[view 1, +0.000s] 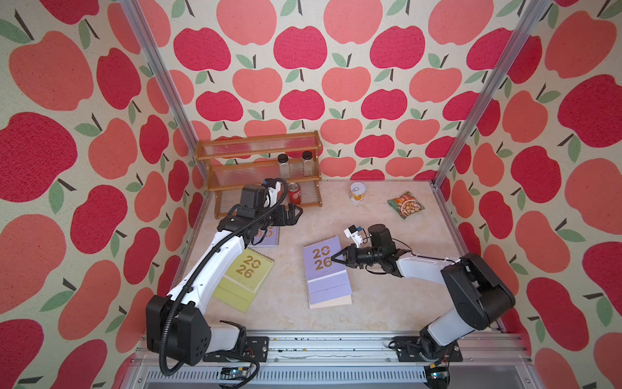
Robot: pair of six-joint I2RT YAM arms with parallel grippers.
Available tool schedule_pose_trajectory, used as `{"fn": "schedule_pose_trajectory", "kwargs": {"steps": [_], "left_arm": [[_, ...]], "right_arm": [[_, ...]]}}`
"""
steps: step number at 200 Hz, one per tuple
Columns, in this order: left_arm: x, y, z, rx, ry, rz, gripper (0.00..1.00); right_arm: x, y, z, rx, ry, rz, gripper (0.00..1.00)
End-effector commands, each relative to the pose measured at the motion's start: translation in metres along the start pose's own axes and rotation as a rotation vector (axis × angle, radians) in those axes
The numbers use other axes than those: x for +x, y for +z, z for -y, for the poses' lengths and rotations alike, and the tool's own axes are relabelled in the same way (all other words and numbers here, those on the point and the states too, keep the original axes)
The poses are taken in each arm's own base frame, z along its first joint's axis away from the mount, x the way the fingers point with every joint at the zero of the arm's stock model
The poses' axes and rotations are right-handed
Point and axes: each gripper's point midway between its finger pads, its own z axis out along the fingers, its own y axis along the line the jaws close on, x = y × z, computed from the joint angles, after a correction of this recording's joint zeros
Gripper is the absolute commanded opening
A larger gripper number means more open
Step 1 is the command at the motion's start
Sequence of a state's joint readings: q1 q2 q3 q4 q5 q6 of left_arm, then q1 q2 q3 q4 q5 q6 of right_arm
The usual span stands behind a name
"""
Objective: Stack the calendars
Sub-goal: Place the calendar at the calendar.
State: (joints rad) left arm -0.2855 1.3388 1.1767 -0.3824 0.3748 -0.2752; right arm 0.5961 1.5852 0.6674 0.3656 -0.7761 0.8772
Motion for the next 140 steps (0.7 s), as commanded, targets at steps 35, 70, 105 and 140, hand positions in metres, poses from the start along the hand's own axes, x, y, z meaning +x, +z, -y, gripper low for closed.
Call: {"fn": "schedule_pose_trajectory", "kwargs": {"steps": [35, 70, 105, 140], "left_arm": [[-0.002, 0.002, 0.001, 0.017, -0.015, 0.001, 1.00], [-0.001, 0.002, 0.000, 0.015, -0.013, -0.001, 1.00], [-0.001, 0.003, 0.001, 0.017, -0.013, -0.002, 0.99], [-0.001, 0.002, 0.001, 0.019, -0.013, -0.002, 1.00]], "right_arm": [[0.009, 0.002, -0.006, -0.006, -0.016, -0.012, 0.00], [0.013, 0.002, -0.001, 0.033, -0.018, -0.010, 0.00], [0.009, -0.004, 0.004, 0.093, -0.033, 0.018, 0.00], [0.008, -0.002, 0.004, 0.077, -0.021, 0.027, 0.00]]}}
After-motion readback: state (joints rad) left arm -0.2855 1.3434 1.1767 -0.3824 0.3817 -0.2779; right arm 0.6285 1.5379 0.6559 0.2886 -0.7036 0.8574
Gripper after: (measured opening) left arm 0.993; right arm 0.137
